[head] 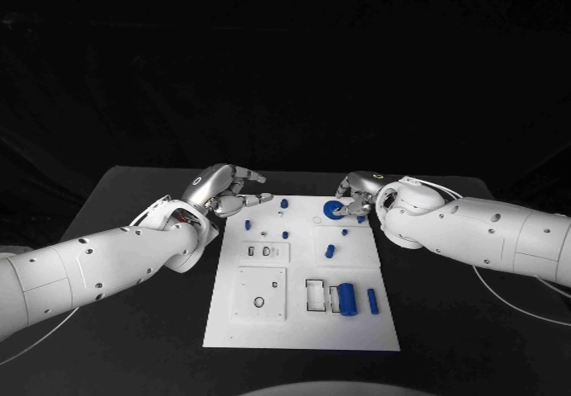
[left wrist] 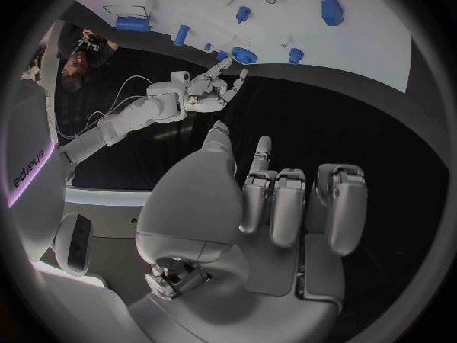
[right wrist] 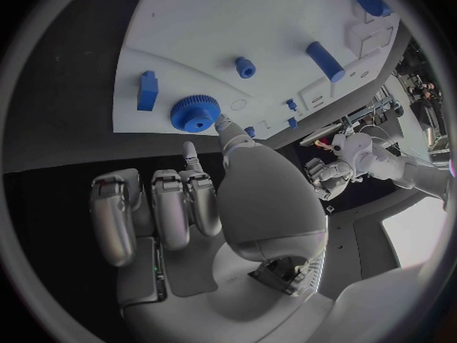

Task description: Assemble the parts on the task board

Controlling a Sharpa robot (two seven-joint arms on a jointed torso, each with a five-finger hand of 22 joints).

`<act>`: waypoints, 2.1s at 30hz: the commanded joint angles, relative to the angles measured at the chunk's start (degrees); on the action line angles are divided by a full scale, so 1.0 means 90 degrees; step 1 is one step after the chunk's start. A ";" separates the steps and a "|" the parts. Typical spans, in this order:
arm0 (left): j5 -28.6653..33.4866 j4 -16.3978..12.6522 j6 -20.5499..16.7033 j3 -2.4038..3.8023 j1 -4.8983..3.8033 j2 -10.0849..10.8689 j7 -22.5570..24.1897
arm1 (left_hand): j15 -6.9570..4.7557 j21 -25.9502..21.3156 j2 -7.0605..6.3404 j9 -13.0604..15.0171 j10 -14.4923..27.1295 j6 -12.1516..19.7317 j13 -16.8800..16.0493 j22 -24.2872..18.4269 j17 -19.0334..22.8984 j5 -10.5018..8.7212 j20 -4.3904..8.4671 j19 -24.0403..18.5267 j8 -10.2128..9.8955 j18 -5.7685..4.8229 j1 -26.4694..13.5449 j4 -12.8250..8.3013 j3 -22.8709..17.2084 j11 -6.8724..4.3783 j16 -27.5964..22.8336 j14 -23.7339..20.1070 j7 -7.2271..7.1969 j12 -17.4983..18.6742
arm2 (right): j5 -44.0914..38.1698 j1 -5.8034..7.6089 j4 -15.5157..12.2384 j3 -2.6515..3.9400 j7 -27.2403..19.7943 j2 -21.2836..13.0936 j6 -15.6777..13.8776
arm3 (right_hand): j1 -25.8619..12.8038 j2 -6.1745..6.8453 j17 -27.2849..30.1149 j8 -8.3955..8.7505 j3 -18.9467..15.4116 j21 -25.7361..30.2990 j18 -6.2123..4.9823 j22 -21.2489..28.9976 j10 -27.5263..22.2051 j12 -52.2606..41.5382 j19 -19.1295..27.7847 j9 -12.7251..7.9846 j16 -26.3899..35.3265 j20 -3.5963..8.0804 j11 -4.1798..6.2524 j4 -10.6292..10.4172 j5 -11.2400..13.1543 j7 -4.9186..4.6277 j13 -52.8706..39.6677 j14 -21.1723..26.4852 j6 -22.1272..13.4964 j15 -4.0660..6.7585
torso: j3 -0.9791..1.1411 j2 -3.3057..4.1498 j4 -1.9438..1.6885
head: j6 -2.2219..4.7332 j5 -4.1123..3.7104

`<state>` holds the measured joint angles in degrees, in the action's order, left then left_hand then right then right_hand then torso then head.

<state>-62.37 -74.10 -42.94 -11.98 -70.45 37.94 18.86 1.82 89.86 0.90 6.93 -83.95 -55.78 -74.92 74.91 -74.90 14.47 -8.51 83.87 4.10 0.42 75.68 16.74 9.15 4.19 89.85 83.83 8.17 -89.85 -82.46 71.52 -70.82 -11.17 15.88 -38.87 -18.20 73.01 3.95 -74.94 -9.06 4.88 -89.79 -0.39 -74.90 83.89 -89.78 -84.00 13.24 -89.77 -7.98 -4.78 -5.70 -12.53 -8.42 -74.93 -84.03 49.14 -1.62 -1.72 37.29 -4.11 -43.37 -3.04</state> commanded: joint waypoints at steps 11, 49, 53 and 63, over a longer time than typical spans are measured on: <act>-0.0028 -0.0064 0.0031 0.0006 -0.0005 0.0017 0.0062 | 0.0044 0.0015 0.0087 -0.0009 -0.0672 0.0030 -0.1675 0.1677 -0.1677 -0.0018 -0.0039 0.0681 -0.0032 -0.0047 0.0012 -0.0005 0.0032 0.0052 0.0016 0.0686 0.0016 -0.0017 | -0.0324 -0.0045 0.0121 0.0003 0.0318 0.0151 0.0175 | -0.0087 0.0174 -0.1673 0.0178 0.0261 -0.0024 0.0043 -0.1677 0.0679 -0.0024 -0.0666 0.0031 -0.0025 0.0011 -0.0034 0.0015 -0.0848 -0.0006 -0.1674 -0.0664 0.0046 0.0019 | 0.0001 0.0009 0.0000 | -0.0022 0.0025; -0.0038 -0.0062 0.0017 0.0009 -0.0008 0.0026 0.0048 | 0.0044 0.0015 0.0087 -0.0009 -0.0672 0.0030 -0.1675 0.1677 -0.1677 -0.0018 -0.0039 0.0681 -0.0032 -0.0047 0.0012 -0.0005 0.0032 0.0052 0.0016 0.0686 0.0016 -0.0017 | -0.0366 -0.0097 0.0328 0.0005 0.0406 0.0379 0.0440 | -0.0224 0.0054 -0.1673 0.0198 0.0542 -0.0024 0.0043 -0.1677 0.0679 -0.0024 -0.0666 0.0082 -0.0025 0.0017 -0.0030 0.0032 -0.1002 -0.0002 -0.1674 -0.0664 0.0341 0.0022 | 0.0005 0.0001 -0.0005 | -0.0067 0.0035; -0.0038 -0.0069 0.0015 0.0009 -0.0008 0.0031 0.0049 | 0.0044 0.0015 0.0087 -0.0009 -0.0672 0.0030 -0.1675 0.1677 -0.1677 -0.0018 -0.0039 0.0681 -0.0032 -0.0047 0.0012 -0.0005 0.0032 0.0052 0.0016 0.0686 0.0016 -0.0017 | -0.0364 -0.0102 0.0335 0.0005 0.0447 0.0389 0.0478 | -0.0241 0.0078 -0.1673 0.0259 0.0561 -0.0024 0.0043 -0.1677 0.0679 -0.0024 -0.0666 0.0062 -0.0025 0.0015 -0.0043 0.0056 -0.0964 -0.0021 -0.1674 -0.0664 0.0284 0.0018 | 0.0003 0.0005 -0.0004 | -0.0070 0.0042; -0.0016 -0.0071 0.0016 0.0009 -0.0008 0.0031 0.0045 | 0.0044 0.0015 0.0087 -0.0009 -0.0672 0.0030 -0.1675 0.1677 -0.1677 -0.0018 -0.0039 0.0681 -0.0032 -0.0047 0.0012 -0.0005 0.0032 0.0052 0.0016 0.0686 0.0016 -0.0017 | -0.0370 -0.0109 0.0307 0.0005 0.0456 0.0393 0.0493 | -0.0195 0.0043 -0.1673 0.0254 0.0653 -0.0024 0.0043 -0.1677 0.0679 -0.0024 -0.0666 0.0074 -0.0025 0.0007 -0.0058 0.0123 -0.0967 -0.0035 -0.1674 -0.0664 0.0380 0.0006 | 0.0004 0.0004 -0.0002 | -0.0072 0.0042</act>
<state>-62.47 -74.61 -42.95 -11.95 -70.48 38.29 18.82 1.82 89.86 1.12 6.94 -83.95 -55.78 -74.91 74.90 -74.92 14.47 -8.51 83.87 4.10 0.42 75.91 16.74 9.15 4.19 89.85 83.83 8.17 -89.85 -85.06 70.75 -67.99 -11.00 19.37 -35.37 -15.36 71.26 4.62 -74.91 -6.73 10.34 -89.75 -0.39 -74.91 84.11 -89.78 -84.00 13.80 -89.77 -7.99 -4.98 -4.63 -21.48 -8.62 -74.90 -84.02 51.94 -1.62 -1.70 37.32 -4.11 -43.99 -2.64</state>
